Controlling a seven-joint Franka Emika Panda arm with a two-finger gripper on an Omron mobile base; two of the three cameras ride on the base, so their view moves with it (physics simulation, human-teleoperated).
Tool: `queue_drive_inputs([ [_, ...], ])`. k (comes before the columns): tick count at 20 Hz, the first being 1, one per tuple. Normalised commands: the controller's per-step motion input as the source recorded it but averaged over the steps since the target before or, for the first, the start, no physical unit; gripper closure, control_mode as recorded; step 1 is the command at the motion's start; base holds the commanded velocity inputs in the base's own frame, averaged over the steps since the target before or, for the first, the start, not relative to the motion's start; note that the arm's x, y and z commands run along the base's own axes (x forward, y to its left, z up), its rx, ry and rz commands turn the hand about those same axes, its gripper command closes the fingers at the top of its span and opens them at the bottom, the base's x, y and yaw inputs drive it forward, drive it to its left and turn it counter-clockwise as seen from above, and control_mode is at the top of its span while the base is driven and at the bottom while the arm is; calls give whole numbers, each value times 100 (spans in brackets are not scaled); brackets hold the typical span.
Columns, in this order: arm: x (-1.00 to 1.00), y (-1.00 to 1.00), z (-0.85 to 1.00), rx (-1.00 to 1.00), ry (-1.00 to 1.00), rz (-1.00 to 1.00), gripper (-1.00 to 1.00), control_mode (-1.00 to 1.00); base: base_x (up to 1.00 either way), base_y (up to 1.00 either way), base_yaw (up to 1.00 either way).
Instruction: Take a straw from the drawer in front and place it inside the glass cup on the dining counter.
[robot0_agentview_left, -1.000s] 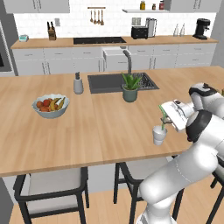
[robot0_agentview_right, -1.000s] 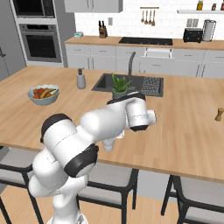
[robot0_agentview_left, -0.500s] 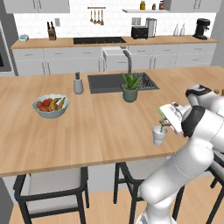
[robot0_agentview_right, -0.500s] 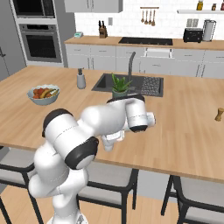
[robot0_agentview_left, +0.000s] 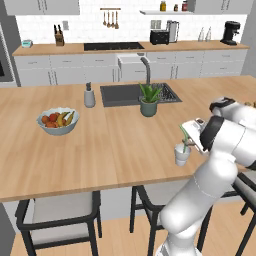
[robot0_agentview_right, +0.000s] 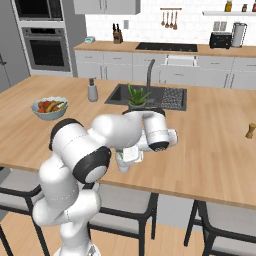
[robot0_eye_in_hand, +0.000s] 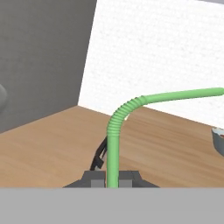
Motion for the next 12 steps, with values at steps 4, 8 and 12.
queue_drive_inputs([
  [4,1,-8,0,0,0,2,100,-100,0,0,0],
  [8,7,-2,-1,0,0,1,100,-100,0,0,0],
  [12,8,0,-5,0,0,0,100,-100,0,0,0],
])
